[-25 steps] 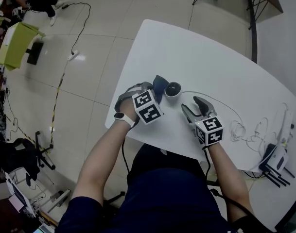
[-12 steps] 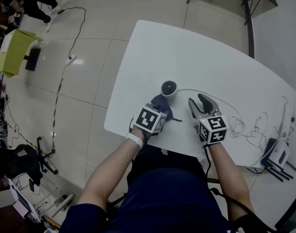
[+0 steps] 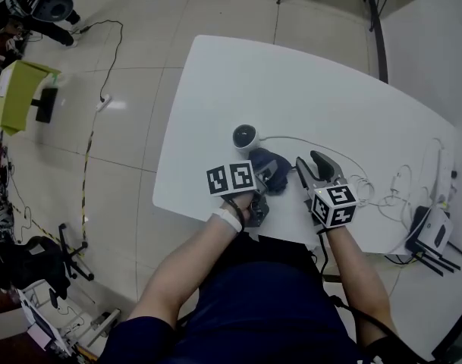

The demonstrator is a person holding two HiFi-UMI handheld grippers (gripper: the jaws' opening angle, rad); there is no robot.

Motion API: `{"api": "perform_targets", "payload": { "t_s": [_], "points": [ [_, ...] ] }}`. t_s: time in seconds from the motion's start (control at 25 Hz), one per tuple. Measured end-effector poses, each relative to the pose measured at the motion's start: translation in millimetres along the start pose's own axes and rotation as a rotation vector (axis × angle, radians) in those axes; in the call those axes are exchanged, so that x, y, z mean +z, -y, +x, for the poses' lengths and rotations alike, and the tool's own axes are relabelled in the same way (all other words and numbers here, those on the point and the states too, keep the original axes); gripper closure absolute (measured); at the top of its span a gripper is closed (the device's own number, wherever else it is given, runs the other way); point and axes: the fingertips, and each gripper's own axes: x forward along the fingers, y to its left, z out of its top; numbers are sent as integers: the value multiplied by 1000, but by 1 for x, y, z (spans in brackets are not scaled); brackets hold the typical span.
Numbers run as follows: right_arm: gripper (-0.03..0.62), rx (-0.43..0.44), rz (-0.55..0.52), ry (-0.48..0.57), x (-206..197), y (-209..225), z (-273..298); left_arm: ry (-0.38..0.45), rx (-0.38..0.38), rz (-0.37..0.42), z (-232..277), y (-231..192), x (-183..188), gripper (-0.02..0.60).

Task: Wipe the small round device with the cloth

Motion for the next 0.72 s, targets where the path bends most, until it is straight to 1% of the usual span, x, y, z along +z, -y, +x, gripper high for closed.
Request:
{"api": "perform_targets", "payload": {
  "t_s": [0.08,0.12,0.28,0.4,0.52,0.72],
  "points": [
    [414,-6,3,-1,-2,4,-5,35,-26,-58,5,3,7,481],
    [414,-9,4,-1,-2,7,-7,45,-36,-71,8,5,10,480],
    [416,-21,3,-1,-3,14,-14,79,-55,-87,19,14,17,480],
    [416,-30,0,3,-2,18,-20,111,-55,-103,26,18,23,480],
    [416,-40,0,8,-1,22,-25,127,-47,-92,30,22,29,480],
    [418,-58,4,13,-1,29,-30,116,-28,-50,31,23,28,480]
  ]
}}
